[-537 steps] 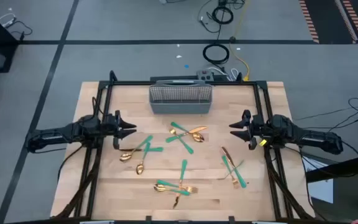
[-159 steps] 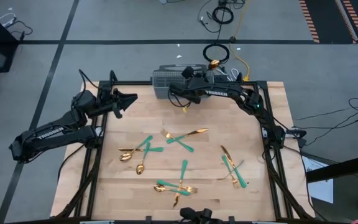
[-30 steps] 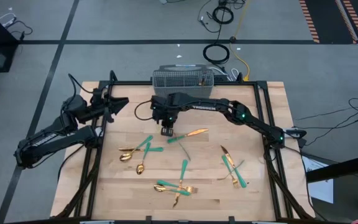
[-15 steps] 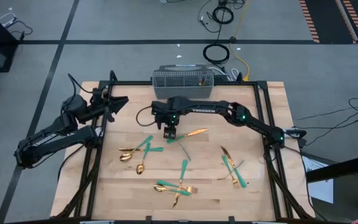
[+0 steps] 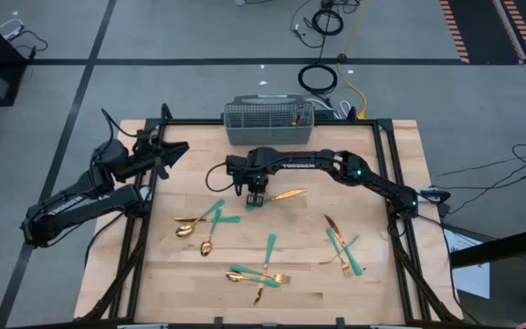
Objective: Sort silverware
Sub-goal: Put the green fork into the gray silverware organizer
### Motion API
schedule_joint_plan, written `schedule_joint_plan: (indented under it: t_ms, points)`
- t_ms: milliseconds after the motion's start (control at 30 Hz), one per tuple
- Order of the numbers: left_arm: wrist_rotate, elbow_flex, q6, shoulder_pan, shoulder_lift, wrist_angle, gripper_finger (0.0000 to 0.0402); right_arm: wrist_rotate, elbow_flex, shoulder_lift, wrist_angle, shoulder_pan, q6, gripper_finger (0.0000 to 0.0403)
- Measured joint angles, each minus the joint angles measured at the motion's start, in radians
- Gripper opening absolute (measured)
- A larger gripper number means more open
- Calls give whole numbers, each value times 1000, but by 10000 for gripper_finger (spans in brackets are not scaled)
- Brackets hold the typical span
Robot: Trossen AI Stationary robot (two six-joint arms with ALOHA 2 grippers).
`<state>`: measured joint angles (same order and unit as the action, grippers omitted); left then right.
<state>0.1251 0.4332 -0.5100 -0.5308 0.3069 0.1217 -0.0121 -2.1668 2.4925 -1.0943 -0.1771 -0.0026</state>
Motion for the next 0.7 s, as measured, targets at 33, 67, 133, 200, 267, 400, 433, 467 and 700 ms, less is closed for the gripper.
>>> schedule_joint_plan:
  t_ms: [33,67,133,200,267,400,433,467,700]
  points:
    - [0,0,0,0,0,0,102,-10,-8,-3,-2,1,1,10]
    - [-1,0,0,0,0,0,102,-22,-16,-6,-1,1,7,5]
    - [-2,0,0,0,0,0,102,-32,-38,-23,14,-1,7,2]
    - [-3,0,0,0,0,0,102,-41,-74,-53,15,-10,8,1]
    - [-3,0,0,0,0,0,102,-49,-107,-87,33,-19,7,1]
    - [-3,0,0,0,0,0,102,-200,-134,-159,108,-38,-19,1]
    - [-3,0,0,0,0,0,102,-270,-134,-185,146,-41,-39,1]
    - [-3,0,0,0,0,0,102,-341,-135,-215,196,-47,-64,0]
    - [-29,0,2,0,0,0,102,-584,-144,-331,669,-140,-273,0]
